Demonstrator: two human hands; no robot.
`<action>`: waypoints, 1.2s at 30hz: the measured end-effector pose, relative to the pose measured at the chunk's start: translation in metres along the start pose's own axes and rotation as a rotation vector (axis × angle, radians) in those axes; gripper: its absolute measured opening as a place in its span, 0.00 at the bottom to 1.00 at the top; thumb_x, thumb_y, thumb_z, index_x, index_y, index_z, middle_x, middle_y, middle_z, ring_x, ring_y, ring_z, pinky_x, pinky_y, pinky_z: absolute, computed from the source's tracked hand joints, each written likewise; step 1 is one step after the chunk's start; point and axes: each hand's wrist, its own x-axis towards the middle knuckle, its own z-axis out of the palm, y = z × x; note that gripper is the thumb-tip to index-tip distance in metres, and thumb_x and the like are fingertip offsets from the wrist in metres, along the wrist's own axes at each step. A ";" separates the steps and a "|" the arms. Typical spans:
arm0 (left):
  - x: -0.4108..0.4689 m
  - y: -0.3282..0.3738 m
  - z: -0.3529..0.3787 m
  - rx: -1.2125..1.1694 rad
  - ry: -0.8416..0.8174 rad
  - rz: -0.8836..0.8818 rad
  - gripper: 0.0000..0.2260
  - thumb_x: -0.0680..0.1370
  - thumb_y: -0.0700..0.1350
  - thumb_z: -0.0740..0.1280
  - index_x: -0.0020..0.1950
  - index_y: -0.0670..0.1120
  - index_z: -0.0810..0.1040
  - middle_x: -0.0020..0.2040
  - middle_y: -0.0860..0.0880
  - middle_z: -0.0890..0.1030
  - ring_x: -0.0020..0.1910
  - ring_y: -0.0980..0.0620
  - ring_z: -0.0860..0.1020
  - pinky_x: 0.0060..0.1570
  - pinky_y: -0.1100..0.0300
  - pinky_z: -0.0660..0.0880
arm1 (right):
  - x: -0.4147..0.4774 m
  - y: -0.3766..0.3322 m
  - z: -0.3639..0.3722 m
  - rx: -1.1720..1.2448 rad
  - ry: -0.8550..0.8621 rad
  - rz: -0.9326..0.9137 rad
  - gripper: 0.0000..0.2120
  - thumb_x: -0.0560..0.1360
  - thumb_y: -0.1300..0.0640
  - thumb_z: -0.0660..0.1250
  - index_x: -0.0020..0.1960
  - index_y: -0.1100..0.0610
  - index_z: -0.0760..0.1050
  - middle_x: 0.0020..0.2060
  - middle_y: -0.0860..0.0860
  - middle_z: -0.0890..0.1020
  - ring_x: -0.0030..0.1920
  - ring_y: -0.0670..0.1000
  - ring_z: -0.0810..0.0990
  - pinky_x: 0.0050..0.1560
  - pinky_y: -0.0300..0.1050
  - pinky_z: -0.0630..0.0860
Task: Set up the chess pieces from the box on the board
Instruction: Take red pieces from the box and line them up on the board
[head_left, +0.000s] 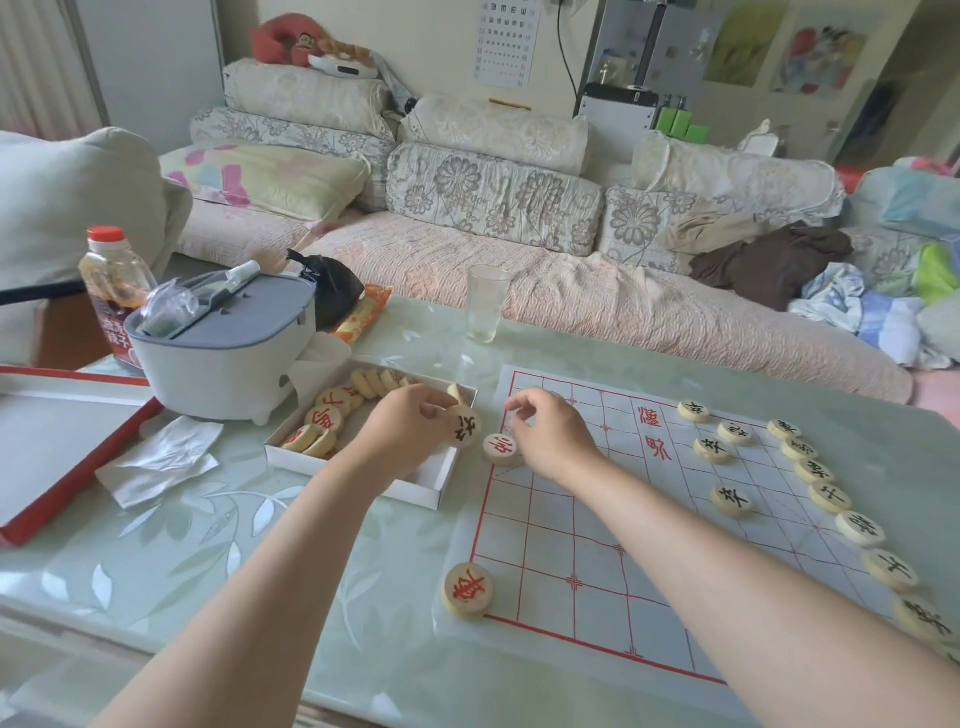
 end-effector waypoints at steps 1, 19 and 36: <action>-0.001 0.003 0.003 -0.079 -0.006 -0.023 0.09 0.77 0.43 0.67 0.57 0.47 0.80 0.44 0.50 0.82 0.40 0.55 0.79 0.39 0.61 0.78 | -0.005 -0.002 -0.004 0.044 -0.017 -0.048 0.10 0.78 0.60 0.64 0.55 0.47 0.77 0.52 0.45 0.78 0.49 0.45 0.76 0.48 0.40 0.68; -0.042 0.080 0.096 -0.446 -0.346 -0.191 0.08 0.74 0.37 0.68 0.52 0.42 0.78 0.48 0.39 0.84 0.42 0.47 0.83 0.42 0.59 0.79 | -0.088 0.059 -0.094 0.129 -0.015 -0.189 0.28 0.71 0.49 0.78 0.69 0.47 0.74 0.55 0.43 0.76 0.39 0.42 0.75 0.42 0.29 0.69; -0.095 0.117 0.213 0.400 -0.387 0.493 0.13 0.78 0.46 0.63 0.63 0.55 0.76 0.60 0.54 0.74 0.55 0.55 0.73 0.52 0.61 0.72 | -0.173 0.186 -0.221 -0.122 0.123 0.230 0.14 0.71 0.48 0.74 0.54 0.42 0.73 0.53 0.38 0.78 0.57 0.46 0.76 0.56 0.43 0.72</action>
